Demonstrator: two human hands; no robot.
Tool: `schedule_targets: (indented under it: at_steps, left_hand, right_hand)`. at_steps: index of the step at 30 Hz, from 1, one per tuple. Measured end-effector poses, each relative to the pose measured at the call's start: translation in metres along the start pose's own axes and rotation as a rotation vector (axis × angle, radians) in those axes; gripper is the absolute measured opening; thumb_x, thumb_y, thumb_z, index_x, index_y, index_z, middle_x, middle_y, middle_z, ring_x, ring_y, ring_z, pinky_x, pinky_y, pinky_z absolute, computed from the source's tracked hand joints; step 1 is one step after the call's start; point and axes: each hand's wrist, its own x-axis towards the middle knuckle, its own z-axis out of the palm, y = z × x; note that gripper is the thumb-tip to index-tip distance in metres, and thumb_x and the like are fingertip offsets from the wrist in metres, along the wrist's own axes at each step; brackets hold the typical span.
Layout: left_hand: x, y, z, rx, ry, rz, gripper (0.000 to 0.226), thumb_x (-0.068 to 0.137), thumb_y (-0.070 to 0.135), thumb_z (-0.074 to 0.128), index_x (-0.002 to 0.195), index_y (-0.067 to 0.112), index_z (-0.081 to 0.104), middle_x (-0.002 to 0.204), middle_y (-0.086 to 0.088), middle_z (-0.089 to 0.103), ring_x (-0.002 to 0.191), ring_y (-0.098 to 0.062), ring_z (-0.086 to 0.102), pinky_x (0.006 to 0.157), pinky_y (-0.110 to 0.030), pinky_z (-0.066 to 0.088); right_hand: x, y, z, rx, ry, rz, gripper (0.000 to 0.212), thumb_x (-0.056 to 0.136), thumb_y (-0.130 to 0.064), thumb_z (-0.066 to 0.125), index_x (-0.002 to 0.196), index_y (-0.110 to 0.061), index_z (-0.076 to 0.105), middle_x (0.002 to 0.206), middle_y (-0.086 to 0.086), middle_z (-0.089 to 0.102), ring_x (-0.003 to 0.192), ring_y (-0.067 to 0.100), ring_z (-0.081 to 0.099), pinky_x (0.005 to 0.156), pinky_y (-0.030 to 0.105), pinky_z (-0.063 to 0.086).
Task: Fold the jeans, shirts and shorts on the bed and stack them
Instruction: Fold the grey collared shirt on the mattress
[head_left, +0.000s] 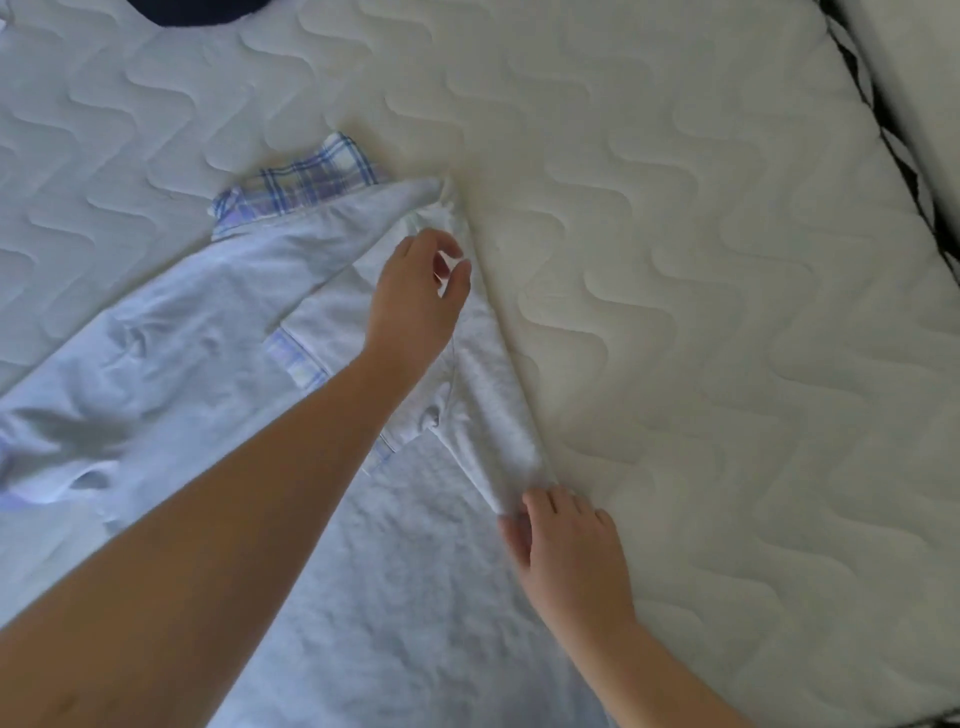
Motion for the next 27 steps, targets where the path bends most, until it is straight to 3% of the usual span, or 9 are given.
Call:
schedule_targets:
  at_steps: [3, 6, 10, 15, 17, 20, 23, 25, 27]
  left_hand:
    - [-0.07, 0.006, 0.005, -0.128, 0.048, -0.182, 0.022, 0.095, 0.042, 0.054, 0.079, 0.027, 0.052, 0.068, 0.008, 0.057, 0.063, -0.005, 0.056, 0.057, -0.009, 0.042]
    - [-0.15, 0.005, 0.017, -0.178, 0.059, -0.493, 0.038, 0.092, 0.055, 0.047, 0.067, 0.027, 0.05, 0.058, 0.014, 0.057, 0.052, -0.003, 0.055, 0.047, -0.01, 0.039]
    - [-0.218, 0.003, 0.039, -0.27, -0.07, -0.831, 0.024, 0.094, 0.049, 0.054, 0.094, 0.027, 0.064, 0.078, 0.011, 0.069, 0.074, -0.006, 0.065, 0.06, -0.02, 0.044]
    - [-0.216, 0.011, 0.046, -0.508, -0.178, -0.87, 0.008, 0.093, 0.037, 0.064, 0.095, 0.029, 0.065, 0.087, 0.017, 0.066, 0.079, 0.003, 0.059, 0.064, -0.014, 0.041]
    - [-0.211, 0.009, 0.047, -0.537, -0.219, -0.863, 0.012, 0.092, 0.034, 0.066, 0.092, 0.023, 0.068, 0.083, 0.013, 0.066, 0.077, -0.002, 0.06, 0.066, -0.018, 0.043]
    - [-0.207, 0.008, 0.047, -0.758, -0.249, -0.921, 0.021, 0.094, 0.025, 0.066, 0.107, 0.01, 0.062, 0.102, -0.004, 0.071, 0.09, -0.015, 0.071, 0.077, -0.026, 0.056]
    - [-0.21, 0.01, 0.047, -1.011, -0.297, -0.995, 0.039, 0.091, 0.016, 0.07, 0.121, 0.009, 0.046, 0.115, -0.008, 0.068, 0.092, -0.018, 0.073, 0.069, -0.026, 0.059]
    - [-0.215, 0.008, 0.047, -0.926, -0.327, -0.953, 0.041, 0.088, 0.016, 0.073, 0.123, 0.013, 0.05, 0.115, -0.005, 0.068, 0.096, -0.02, 0.072, 0.068, -0.027, 0.059]
    - [-0.218, 0.007, 0.044, -0.664, -0.286, -0.847, 0.018, 0.091, 0.023, 0.069, 0.106, 0.015, 0.063, 0.103, -0.004, 0.071, 0.092, -0.023, 0.071, 0.069, -0.034, 0.061]
  right_hand:
    - [-0.005, 0.024, -0.004, 0.103, 0.082, 0.076, 0.023, 0.083, -0.025, 0.074, 0.102, -0.014, 0.067, 0.091, 0.007, 0.063, 0.079, 0.03, 0.062, 0.066, 0.04, 0.05]
    - [-0.01, 0.05, -0.005, 0.289, -0.074, 0.245, 0.035, 0.09, -0.027, 0.067, 0.121, -0.012, 0.06, 0.106, 0.008, 0.061, 0.096, 0.03, 0.061, 0.082, 0.042, 0.05]
    - [-0.019, 0.073, 0.0, 0.373, -0.344, 0.285, 0.02, 0.091, -0.034, 0.063, 0.106, -0.02, 0.063, 0.099, 0.001, 0.065, 0.096, 0.024, 0.062, 0.08, 0.033, 0.046]
    - [-0.036, 0.078, 0.006, 0.295, -0.409, 0.248, 0.019, 0.087, -0.038, 0.066, 0.094, -0.021, 0.069, 0.094, 0.002, 0.06, 0.092, 0.024, 0.06, 0.074, 0.029, 0.043]
    - [-0.042, 0.079, 0.01, 0.314, -0.392, 0.258, 0.019, 0.086, -0.038, 0.066, 0.093, -0.021, 0.068, 0.098, 0.003, 0.061, 0.093, 0.023, 0.058, 0.078, 0.032, 0.046]
    - [-0.049, 0.077, 0.016, 0.347, -0.341, 0.271, 0.017, 0.086, -0.037, 0.068, 0.091, -0.02, 0.067, 0.098, 0.004, 0.06, 0.095, 0.023, 0.056, 0.081, 0.034, 0.046]
    - [-0.051, 0.076, 0.021, 0.372, -0.294, 0.282, 0.016, 0.086, -0.035, 0.069, 0.092, -0.02, 0.068, 0.099, 0.004, 0.059, 0.096, 0.024, 0.056, 0.083, 0.033, 0.045]
    - [-0.051, 0.078, 0.022, 0.396, -0.284, 0.282, 0.016, 0.087, -0.034, 0.069, 0.094, -0.02, 0.069, 0.097, 0.002, 0.057, 0.094, 0.022, 0.057, 0.082, 0.031, 0.044]
    - [-0.049, 0.079, 0.022, 0.395, -0.287, 0.275, 0.016, 0.087, -0.035, 0.069, 0.092, -0.02, 0.069, 0.094, 0.0, 0.055, 0.092, 0.02, 0.056, 0.078, 0.029, 0.042]
